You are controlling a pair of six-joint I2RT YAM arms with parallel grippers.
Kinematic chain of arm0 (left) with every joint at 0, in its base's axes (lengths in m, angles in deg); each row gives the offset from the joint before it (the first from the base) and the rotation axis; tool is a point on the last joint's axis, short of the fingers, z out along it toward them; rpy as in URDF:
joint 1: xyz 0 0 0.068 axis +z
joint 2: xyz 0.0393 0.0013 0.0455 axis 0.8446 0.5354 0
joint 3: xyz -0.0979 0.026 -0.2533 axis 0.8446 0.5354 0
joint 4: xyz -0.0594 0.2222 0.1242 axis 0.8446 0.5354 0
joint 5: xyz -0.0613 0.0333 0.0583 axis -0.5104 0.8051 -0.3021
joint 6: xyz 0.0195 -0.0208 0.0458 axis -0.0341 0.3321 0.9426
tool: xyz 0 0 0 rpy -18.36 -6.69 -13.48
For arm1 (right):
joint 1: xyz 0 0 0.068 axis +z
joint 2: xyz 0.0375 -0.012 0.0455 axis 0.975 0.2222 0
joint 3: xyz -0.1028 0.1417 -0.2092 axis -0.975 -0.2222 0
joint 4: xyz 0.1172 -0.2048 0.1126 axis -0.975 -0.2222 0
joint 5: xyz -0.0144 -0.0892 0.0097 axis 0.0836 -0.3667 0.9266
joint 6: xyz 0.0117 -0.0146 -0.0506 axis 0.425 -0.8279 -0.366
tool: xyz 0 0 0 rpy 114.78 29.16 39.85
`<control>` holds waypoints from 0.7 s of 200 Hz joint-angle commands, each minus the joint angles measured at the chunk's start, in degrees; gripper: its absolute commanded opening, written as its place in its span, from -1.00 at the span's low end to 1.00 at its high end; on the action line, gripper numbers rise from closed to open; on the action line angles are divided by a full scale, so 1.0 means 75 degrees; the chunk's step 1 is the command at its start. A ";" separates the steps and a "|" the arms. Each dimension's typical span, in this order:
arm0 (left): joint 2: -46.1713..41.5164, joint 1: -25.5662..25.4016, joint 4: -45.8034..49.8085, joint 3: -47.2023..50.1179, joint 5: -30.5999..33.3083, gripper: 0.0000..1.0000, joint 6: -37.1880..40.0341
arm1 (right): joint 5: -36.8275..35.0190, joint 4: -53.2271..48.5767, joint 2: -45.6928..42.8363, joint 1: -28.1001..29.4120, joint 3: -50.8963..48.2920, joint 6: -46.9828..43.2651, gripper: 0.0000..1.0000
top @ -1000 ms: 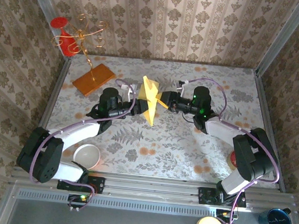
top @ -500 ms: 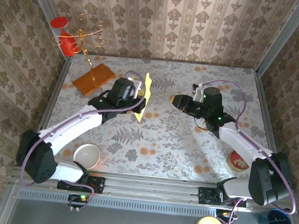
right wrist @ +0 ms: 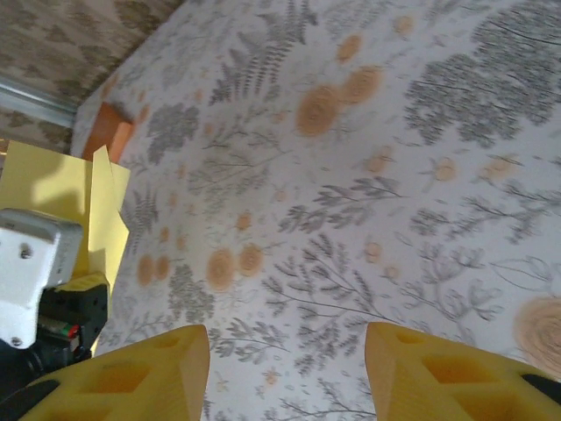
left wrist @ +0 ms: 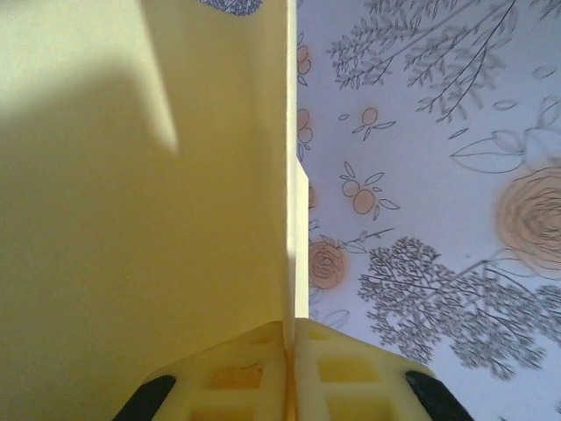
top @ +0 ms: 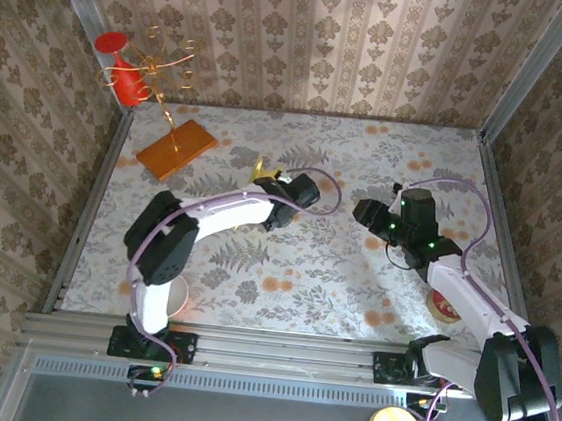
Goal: Fold a paper plane with a square sheet of paper (pick it up from the middle)
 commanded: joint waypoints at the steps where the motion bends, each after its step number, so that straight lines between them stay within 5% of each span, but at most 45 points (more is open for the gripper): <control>1: 0.0757 -0.0238 0.0657 -0.0535 0.1342 -0.79 0.0430 | -0.0226 -0.0154 -0.0237 -0.0091 -0.0176 0.0126 0.04; 41: 0.1709 -0.0334 0.0588 -0.0871 0.0923 -0.77 0.0273 | -0.0159 -0.0150 -0.0298 -0.0187 -0.0381 0.0174 0.05; 140: 0.1684 -0.0399 0.0539 -0.1122 -0.1479 -0.45 -0.0889 | 0.0061 0.0256 -0.0052 -0.0213 -0.0464 0.0358 0.05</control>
